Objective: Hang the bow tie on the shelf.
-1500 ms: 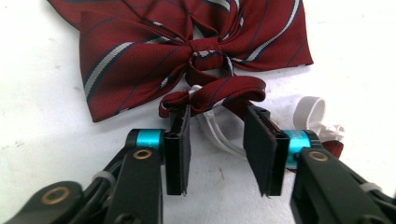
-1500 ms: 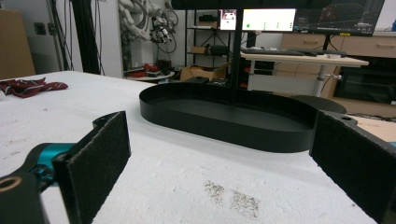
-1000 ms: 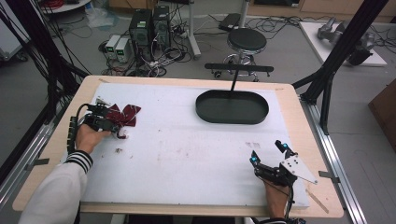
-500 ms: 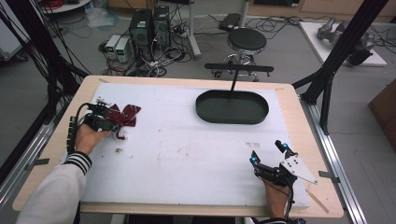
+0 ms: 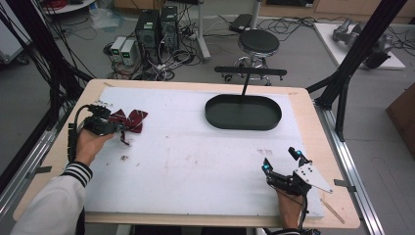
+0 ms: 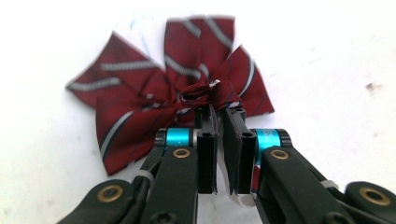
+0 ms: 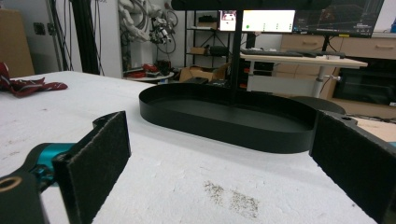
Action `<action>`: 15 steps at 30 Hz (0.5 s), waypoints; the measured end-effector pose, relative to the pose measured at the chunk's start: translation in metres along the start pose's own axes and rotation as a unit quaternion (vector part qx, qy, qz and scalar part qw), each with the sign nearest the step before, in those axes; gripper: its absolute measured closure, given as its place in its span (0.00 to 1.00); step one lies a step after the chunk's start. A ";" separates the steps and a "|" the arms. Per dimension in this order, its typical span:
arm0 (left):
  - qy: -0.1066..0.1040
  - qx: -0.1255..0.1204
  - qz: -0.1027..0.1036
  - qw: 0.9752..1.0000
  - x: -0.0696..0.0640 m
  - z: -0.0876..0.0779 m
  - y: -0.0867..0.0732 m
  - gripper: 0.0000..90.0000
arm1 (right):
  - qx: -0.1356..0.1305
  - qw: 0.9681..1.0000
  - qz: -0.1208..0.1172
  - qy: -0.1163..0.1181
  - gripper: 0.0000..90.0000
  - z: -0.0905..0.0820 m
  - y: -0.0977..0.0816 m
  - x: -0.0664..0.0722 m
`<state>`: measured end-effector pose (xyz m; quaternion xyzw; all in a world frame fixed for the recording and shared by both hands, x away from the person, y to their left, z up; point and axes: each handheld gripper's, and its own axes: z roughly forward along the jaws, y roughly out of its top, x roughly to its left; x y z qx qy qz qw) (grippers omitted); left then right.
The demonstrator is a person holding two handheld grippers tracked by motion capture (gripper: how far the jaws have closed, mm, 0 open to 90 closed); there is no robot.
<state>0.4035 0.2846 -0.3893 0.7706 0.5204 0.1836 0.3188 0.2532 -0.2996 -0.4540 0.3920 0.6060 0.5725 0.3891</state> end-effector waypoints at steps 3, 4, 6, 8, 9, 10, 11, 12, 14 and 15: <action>-0.008 -0.018 0.007 1.000 -0.004 -0.004 0.003 0.93 | 0.000 1.000 -0.001 0.000 0.05 0.000 0.000 0.000; -0.011 -0.027 0.011 1.000 -0.007 -0.006 0.005 0.93 | 0.000 1.000 -0.001 0.000 0.05 0.000 0.000 0.000; -0.014 -0.032 0.014 0.999 -0.009 -0.008 0.007 0.93 | -0.001 1.000 -0.002 -0.001 0.05 0.000 0.000 0.000; -0.026 -0.052 0.030 0.998 -0.016 -0.012 0.012 0.93 | -0.001 1.000 -0.003 0.000 0.05 0.000 0.000 0.000; -0.026 -0.052 0.030 0.998 -0.016 -0.012 0.012 0.93 | -0.001 1.000 -0.003 0.000 0.05 0.000 0.000 0.000; -0.027 -0.059 0.033 0.997 -0.019 -0.014 0.014 0.93 | -0.001 1.000 -0.003 0.000 0.05 0.000 0.000 0.000; -0.033 -0.069 0.043 0.996 -0.024 -0.017 0.018 0.93 | -0.001 1.000 -0.003 0.000 0.05 0.000 0.000 0.000; -0.033 -0.069 0.043 0.996 -0.024 -0.017 0.018 0.93 | -0.001 1.000 -0.003 0.000 0.05 0.000 0.000 0.000; -0.040 -0.084 0.052 0.994 -0.031 -0.020 0.024 0.93 | -0.001 1.000 -0.003 -0.001 0.05 0.000 0.000 0.000; -0.040 -0.084 0.052 0.994 -0.031 -0.020 0.024 0.93 | -0.001 1.000 -0.003 -0.001 0.05 0.000 0.000 0.000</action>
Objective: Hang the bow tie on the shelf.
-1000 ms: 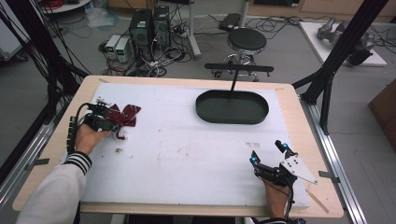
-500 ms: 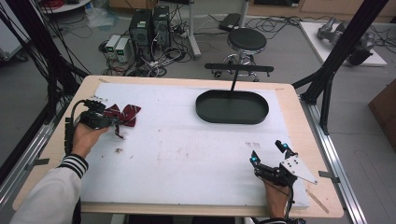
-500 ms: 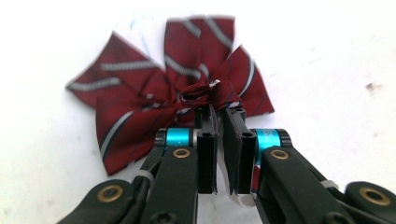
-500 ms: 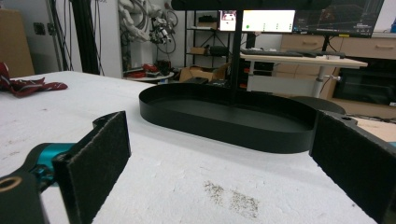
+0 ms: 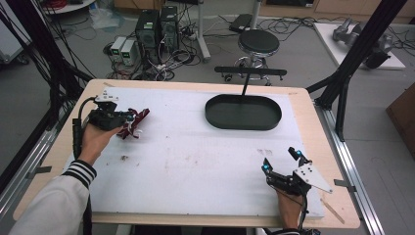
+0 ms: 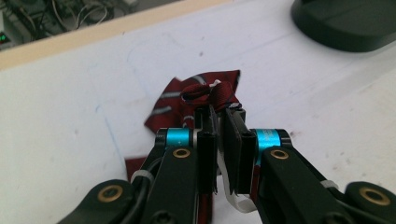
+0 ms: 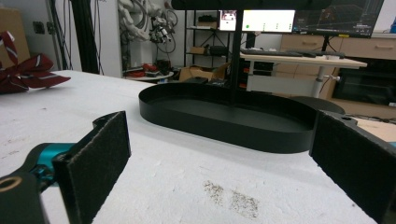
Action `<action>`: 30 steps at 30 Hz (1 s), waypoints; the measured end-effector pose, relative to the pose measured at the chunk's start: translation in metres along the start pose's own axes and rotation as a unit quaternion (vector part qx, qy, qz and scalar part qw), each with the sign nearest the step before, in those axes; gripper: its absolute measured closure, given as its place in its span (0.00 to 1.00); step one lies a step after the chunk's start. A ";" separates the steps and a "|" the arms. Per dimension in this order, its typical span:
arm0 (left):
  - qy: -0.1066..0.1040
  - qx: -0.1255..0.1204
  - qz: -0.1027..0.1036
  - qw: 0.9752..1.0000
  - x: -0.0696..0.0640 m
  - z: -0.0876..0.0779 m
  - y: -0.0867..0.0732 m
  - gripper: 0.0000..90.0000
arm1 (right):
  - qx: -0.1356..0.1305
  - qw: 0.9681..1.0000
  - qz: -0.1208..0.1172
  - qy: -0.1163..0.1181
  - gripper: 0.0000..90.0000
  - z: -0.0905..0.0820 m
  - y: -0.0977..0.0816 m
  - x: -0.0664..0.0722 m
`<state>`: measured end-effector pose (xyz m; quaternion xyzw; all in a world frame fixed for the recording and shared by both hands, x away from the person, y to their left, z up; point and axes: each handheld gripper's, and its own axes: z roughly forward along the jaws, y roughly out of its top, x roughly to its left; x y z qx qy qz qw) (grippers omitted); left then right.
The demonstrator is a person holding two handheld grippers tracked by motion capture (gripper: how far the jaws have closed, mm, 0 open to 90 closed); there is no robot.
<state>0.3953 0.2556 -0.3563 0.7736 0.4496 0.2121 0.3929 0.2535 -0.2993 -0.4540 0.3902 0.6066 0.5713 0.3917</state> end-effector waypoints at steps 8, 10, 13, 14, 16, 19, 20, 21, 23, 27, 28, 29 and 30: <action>-0.026 -0.045 0.030 0.998 -0.018 -0.007 0.026 0.93 | 0.001 1.000 0.003 0.000 0.05 0.000 0.000 0.000; -0.035 -0.049 0.037 0.997 -0.023 -0.006 0.031 0.93 | 0.001 1.000 0.002 0.000 0.05 0.000 0.000 0.000; -0.039 -0.055 0.041 0.997 -0.028 -0.005 0.035 0.93 | 0.000 1.000 0.001 0.000 0.05 0.000 0.000 0.000; -0.044 -0.061 0.044 0.996 -0.029 -0.005 0.037 0.93 | 0.000 1.000 0.001 0.000 0.05 0.000 0.000 0.000; -0.050 -0.069 0.050 0.995 -0.034 -0.004 0.041 0.93 | 0.001 1.000 0.002 0.001 0.05 0.000 0.000 0.000; -0.060 -0.081 0.062 0.993 -0.042 0.000 0.053 0.93 | 0.000 1.000 0.002 0.001 0.05 0.000 0.000 0.000; -0.061 -0.082 0.065 0.993 -0.045 0.002 0.056 0.93 | 0.000 1.000 0.002 0.001 0.05 0.000 0.000 0.000; -0.061 -0.082 0.065 0.993 -0.045 0.002 0.056 0.93 | 0.000 1.000 0.002 0.001 0.05 0.000 0.000 0.000; -0.064 -0.086 0.070 0.992 -0.050 0.005 0.061 0.93 | 0.000 1.000 0.003 0.001 0.05 0.000 0.000 0.000; -0.070 -0.092 0.080 0.990 -0.061 0.012 0.069 0.93 | 0.000 1.000 0.003 0.001 0.05 0.000 0.000 0.000; -0.073 -0.094 0.085 0.989 -0.066 0.017 0.072 0.93 | -0.001 1.000 0.002 0.001 0.05 0.000 0.000 0.000; -0.073 -0.094 0.085 0.989 -0.066 0.017 0.072 0.93 | 0.000 1.000 0.003 0.001 0.05 0.000 0.000 0.000; -0.074 -0.097 0.088 0.989 -0.069 0.019 0.073 0.93 | 0.000 1.000 0.003 0.000 0.05 0.000 0.000 0.000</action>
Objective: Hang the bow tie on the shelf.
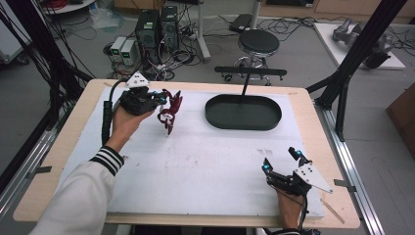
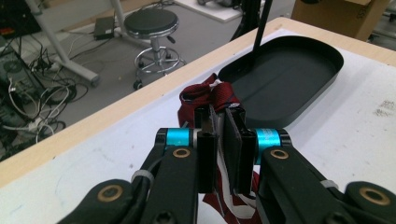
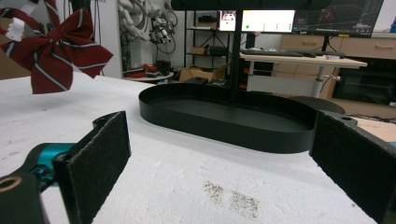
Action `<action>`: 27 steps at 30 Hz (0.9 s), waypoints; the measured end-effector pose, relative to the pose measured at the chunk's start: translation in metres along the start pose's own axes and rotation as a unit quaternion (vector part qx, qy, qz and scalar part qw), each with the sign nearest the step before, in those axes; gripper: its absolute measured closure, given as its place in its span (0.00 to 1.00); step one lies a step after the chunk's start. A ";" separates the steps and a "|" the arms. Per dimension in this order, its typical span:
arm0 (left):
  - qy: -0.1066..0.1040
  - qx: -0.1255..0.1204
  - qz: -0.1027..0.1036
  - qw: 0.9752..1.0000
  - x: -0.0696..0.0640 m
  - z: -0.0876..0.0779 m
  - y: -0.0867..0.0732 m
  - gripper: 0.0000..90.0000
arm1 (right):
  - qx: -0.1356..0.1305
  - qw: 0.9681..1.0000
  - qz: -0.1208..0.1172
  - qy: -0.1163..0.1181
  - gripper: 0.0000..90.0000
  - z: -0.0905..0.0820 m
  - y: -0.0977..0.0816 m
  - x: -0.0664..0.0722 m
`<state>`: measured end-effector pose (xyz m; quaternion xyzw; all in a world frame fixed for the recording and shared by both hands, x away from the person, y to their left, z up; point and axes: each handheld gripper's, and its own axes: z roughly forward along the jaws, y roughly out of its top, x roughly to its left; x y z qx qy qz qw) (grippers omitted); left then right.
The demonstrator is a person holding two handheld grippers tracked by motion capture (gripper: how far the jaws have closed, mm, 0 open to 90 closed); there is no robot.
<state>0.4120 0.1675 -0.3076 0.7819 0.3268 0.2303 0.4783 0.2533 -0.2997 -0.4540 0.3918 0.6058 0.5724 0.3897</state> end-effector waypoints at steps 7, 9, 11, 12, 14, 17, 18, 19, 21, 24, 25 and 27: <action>-0.018 -0.006 0.012 1.000 -0.011 0.020 0.009 0.93 | -0.002 1.000 0.000 -0.001 0.05 0.000 0.000 0.000; -0.023 -0.016 0.017 0.999 -0.016 0.027 0.015 0.93 | 0.000 1.000 0.004 -0.002 0.05 0.000 0.000 0.000; -0.026 -0.020 0.017 0.999 -0.017 0.029 0.017 0.93 | -0.002 1.000 0.002 -0.003 0.05 0.000 0.000 -0.001; -0.029 -0.021 0.019 0.999 -0.019 0.032 0.018 0.93 | -0.003 1.000 0.002 -0.003 0.05 0.000 0.000 -0.001; -0.041 -0.032 0.023 0.998 -0.023 0.039 0.021 0.93 | -0.004 1.000 0.002 -0.002 0.05 0.000 0.000 -0.001; -0.046 -0.041 0.032 0.998 -0.025 0.045 0.023 0.93 | -0.005 1.000 0.004 -0.002 0.05 0.000 0.000 -0.001; -0.053 -0.045 0.028 0.997 -0.026 0.050 0.025 0.93 | -0.004 1.000 0.005 -0.003 0.05 0.000 0.000 -0.001; -0.053 -0.045 0.028 0.997 -0.026 0.050 0.025 0.93 | -0.004 1.000 0.005 -0.003 0.05 0.000 0.000 -0.001; -0.060 -0.051 0.030 0.996 -0.027 0.055 0.027 0.93 | -0.004 1.000 0.007 -0.003 0.05 0.000 0.000 -0.001; -0.069 -0.060 0.032 0.995 -0.029 0.062 0.031 0.93 | -0.003 1.000 0.008 -0.003 0.05 0.000 0.000 -0.001; -0.071 -0.060 0.034 0.995 -0.029 0.064 0.032 0.93 | -0.003 1.000 0.008 -0.003 0.05 0.000 0.000 -0.001; -0.075 -0.062 0.036 0.995 -0.030 0.069 0.035 0.93 | -0.004 1.000 0.007 -0.003 0.05 0.000 0.000 -0.001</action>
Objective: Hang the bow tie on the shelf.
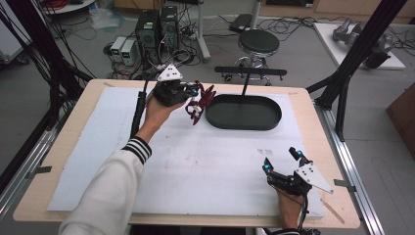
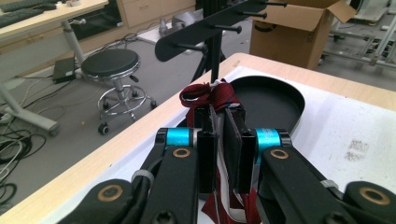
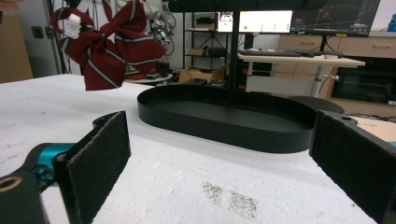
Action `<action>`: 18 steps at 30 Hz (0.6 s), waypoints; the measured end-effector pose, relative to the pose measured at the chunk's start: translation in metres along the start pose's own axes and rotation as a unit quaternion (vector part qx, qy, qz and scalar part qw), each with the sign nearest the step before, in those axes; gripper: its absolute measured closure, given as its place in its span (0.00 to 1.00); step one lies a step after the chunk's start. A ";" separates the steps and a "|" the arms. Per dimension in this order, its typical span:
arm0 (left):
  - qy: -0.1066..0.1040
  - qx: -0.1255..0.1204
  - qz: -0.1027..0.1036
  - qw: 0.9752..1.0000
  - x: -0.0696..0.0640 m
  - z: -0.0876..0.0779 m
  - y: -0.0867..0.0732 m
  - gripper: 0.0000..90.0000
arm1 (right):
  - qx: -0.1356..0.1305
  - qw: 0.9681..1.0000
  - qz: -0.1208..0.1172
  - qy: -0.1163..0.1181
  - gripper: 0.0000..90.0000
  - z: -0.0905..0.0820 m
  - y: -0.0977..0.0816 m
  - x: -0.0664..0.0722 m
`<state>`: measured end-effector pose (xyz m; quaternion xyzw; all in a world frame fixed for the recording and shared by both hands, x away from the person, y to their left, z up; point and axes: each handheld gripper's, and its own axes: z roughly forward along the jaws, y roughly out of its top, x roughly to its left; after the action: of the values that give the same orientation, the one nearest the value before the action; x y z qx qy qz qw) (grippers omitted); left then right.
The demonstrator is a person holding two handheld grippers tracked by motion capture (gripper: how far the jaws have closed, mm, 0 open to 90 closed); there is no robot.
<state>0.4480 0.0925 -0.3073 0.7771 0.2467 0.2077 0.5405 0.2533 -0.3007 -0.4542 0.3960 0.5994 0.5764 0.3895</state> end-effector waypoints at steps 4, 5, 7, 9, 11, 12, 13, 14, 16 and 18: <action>-0.011 -0.012 -0.001 1.000 0.000 0.010 0.004 0.93 | 0.000 1.000 0.000 0.000 0.05 0.000 0.000 0.000; -0.014 -0.012 0.002 1.000 -0.001 0.013 0.004 0.93 | 0.000 1.000 0.000 0.000 0.05 0.000 0.000 0.000; -0.024 -0.020 0.000 1.000 -0.002 0.018 0.006 0.93 | 0.000 1.000 0.000 0.000 0.05 0.000 0.000 0.000; -0.029 -0.022 0.002 0.999 -0.004 0.023 0.008 0.93 | 0.000 1.000 0.000 0.000 0.05 0.000 0.000 0.000; -0.037 -0.032 -0.004 0.999 -0.005 0.027 0.010 0.93 | 0.000 1.000 0.000 0.000 0.05 0.000 0.000 0.000; -0.042 -0.036 -0.006 0.998 -0.005 0.030 0.010 0.93 | 0.000 1.000 0.000 -0.001 0.05 0.000 0.000 0.000; -0.044 -0.037 -0.006 0.998 -0.006 0.032 0.012 0.93 | 0.000 1.000 0.000 -0.001 0.05 0.000 0.000 0.000; -0.045 -0.037 -0.004 0.998 -0.007 0.034 0.013 0.93 | 0.000 1.000 0.000 -0.001 0.05 0.000 0.000 0.000; -0.049 -0.043 -0.004 0.998 -0.008 0.039 0.015 0.93 | 0.000 1.000 0.000 -0.001 0.05 0.000 0.000 0.000; -0.058 -0.048 -0.012 0.997 -0.008 0.044 0.016 0.93 | 0.000 1.000 0.000 -0.001 0.05 0.000 0.000 0.000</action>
<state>0.4702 0.0509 -0.3072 0.7578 0.2136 0.1678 0.5932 0.2533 -0.3007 -0.4542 0.3962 0.5991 0.5762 0.3900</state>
